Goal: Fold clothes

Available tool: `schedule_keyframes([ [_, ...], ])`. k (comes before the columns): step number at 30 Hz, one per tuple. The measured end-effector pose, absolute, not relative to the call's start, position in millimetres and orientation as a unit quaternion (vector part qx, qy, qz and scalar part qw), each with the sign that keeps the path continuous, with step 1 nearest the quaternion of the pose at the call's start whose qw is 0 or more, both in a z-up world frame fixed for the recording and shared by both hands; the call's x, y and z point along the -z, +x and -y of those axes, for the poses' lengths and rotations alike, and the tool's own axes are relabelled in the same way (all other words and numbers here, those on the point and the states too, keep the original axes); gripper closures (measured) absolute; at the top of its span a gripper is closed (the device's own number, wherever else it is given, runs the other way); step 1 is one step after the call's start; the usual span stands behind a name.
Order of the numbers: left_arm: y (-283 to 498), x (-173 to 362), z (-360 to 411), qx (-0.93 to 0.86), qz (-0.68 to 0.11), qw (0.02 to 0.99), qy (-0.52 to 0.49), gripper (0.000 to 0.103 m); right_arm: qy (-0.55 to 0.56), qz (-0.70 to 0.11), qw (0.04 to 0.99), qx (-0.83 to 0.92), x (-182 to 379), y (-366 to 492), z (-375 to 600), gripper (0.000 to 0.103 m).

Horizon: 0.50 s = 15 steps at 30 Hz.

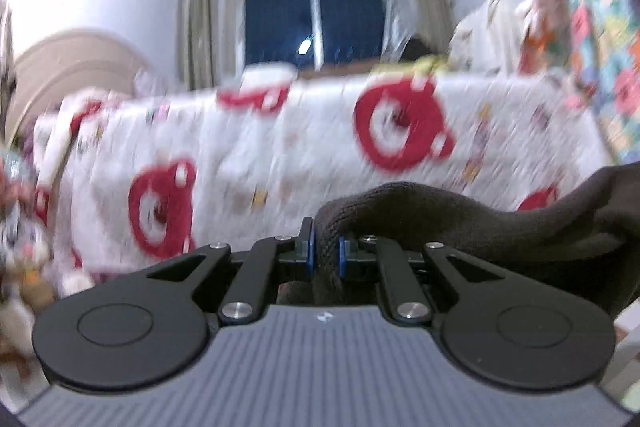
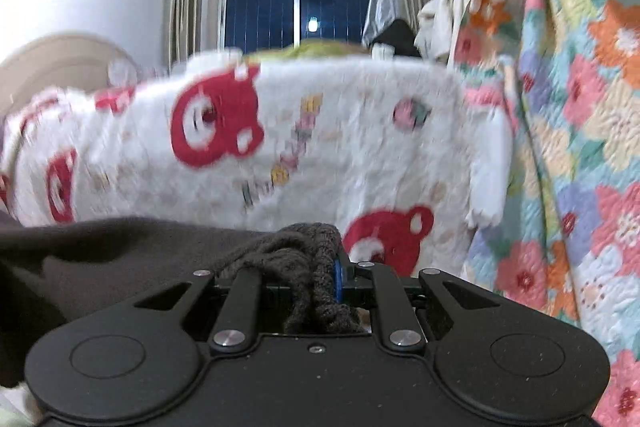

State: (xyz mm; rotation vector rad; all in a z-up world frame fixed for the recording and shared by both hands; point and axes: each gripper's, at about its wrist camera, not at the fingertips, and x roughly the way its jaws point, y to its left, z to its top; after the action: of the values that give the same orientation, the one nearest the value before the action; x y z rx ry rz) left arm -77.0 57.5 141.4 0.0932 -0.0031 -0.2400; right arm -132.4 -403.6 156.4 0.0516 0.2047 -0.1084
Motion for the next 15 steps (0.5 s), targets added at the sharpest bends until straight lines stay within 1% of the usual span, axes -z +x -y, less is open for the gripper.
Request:
schedule_keyframes([
  [3, -92, -173, -60, 0.134, 0.020, 0.989, 0.053, 0.093, 0.065, -0.099, 0.992, 0.033, -177, -146, 416, 0.086],
  [5, -78, -175, -61, 0.143, -0.006, 0.989, 0.034, 0.093, 0.091, -0.125, 0.988, 0.018, -172, -140, 427, 0.086],
  [7, -45, -152, -59, 0.147, -0.072, 0.986, 0.005, 0.093, 0.094, -0.176, 0.980, 0.017, -147, -108, 436, 0.085],
  [8, -27, -139, -58, 0.149, -0.107, 0.983, -0.009, 0.093, 0.096, -0.201, 0.975, 0.016, -134, -92, 441, 0.085],
  [9, -1, -115, -54, 0.145, -0.155, 0.977, -0.011, 0.093, 0.097, -0.226, 0.969, 0.016, -121, -76, 445, 0.085],
  [11, 45, -66, -41, 0.136, -0.226, 0.965, 0.006, 0.093, 0.086, -0.277, 0.957, 0.021, -85, -18, 457, 0.085],
  [13, 95, -5, -24, 0.103, -0.282, 0.953, 0.044, 0.091, 0.081, -0.320, 0.943, 0.034, -46, 40, 470, 0.079],
  [15, 133, 47, -9, 0.074, -0.339, 0.935, 0.079, 0.090, 0.101, -0.378, 0.919, 0.051, 5, 103, 489, 0.075],
])
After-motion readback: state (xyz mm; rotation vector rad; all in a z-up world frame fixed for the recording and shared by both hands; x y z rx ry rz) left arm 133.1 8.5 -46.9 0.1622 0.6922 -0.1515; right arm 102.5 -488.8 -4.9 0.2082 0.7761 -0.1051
